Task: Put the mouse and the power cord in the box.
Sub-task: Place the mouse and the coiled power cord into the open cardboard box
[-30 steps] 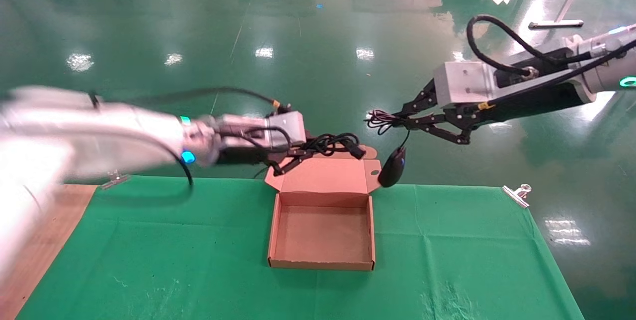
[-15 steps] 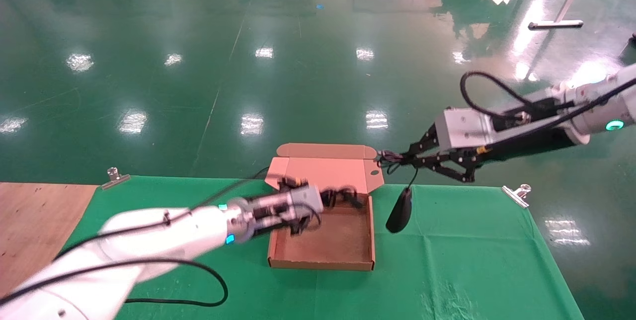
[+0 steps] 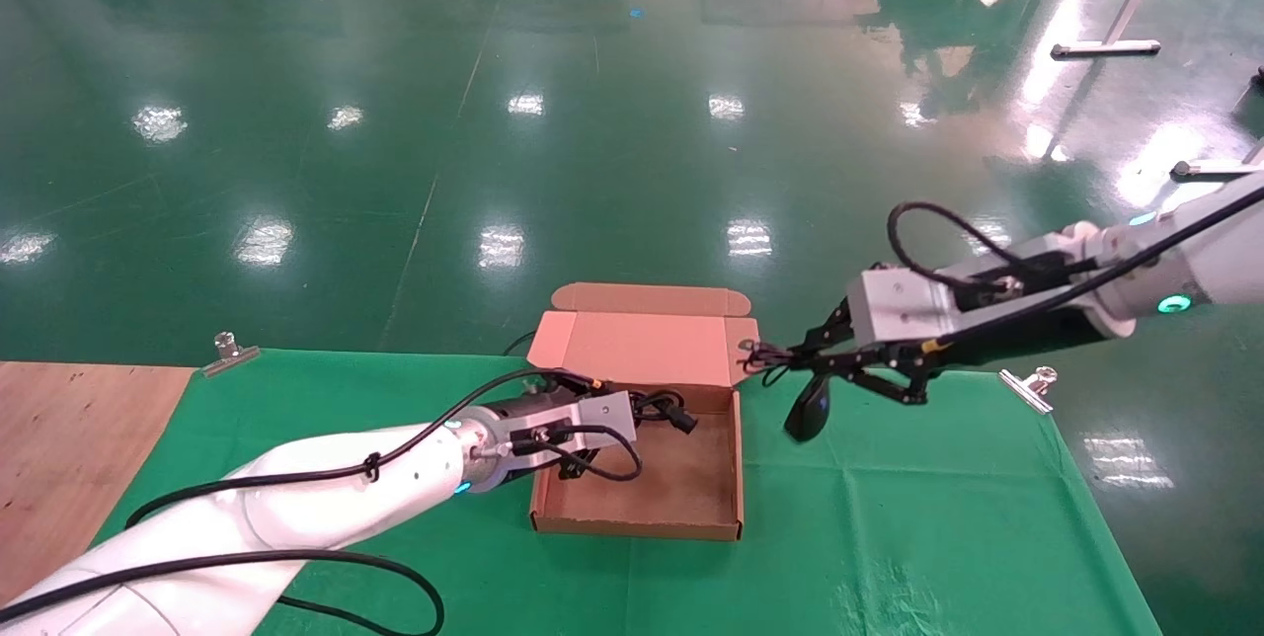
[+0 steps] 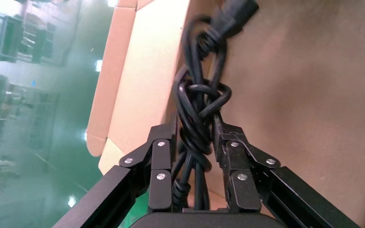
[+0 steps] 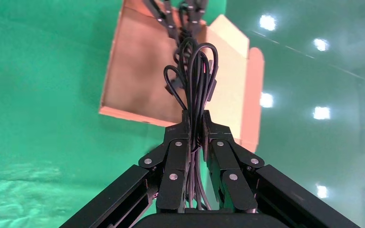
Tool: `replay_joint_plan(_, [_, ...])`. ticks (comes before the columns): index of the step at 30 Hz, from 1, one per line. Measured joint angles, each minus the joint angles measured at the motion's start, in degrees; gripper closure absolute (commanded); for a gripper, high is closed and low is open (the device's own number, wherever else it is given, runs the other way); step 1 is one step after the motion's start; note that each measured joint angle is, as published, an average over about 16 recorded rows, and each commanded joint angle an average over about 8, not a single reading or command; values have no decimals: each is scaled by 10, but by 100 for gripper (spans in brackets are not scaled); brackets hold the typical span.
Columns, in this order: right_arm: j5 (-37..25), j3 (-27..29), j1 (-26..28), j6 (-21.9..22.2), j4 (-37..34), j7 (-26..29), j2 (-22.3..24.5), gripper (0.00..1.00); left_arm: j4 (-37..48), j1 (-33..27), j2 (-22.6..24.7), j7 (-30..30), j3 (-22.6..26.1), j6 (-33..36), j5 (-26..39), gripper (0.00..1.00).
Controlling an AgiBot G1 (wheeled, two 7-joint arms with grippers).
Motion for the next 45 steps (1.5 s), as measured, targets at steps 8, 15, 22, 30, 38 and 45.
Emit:
replay_joint_plan(8, [0, 0, -4, 4, -7, 5, -26, 100, -5, -19, -16, -31, 17, 24, -54, 0])
replay_joint_plan(15, [0, -1, -1, 13, -5, 21, -64, 100, -36, -25, -89, -5, -22, 121, -142, 0])
replay_joint_plan(22, [4, -8, -21, 34, 34, 55, -100, 100, -78, -6, -197, 51, -74, 219, -221, 0])
replay_joint_plan(30, [33, -55, -90, 80, 153, 137, -119, 100, -90, 28, -287, 88, -112, 258, -272, 0])
replay_joint_plan(38, [69, -145, -164, 181, 250, 216, -119, 100, -79, 50, -324, 113, -129, 270, -293, 0])
replay_joint_plan(45, [88, -211, -205, 297, 259, 238, -117, 68, -65, 57, -327, 131, -135, 278, -302, 0])
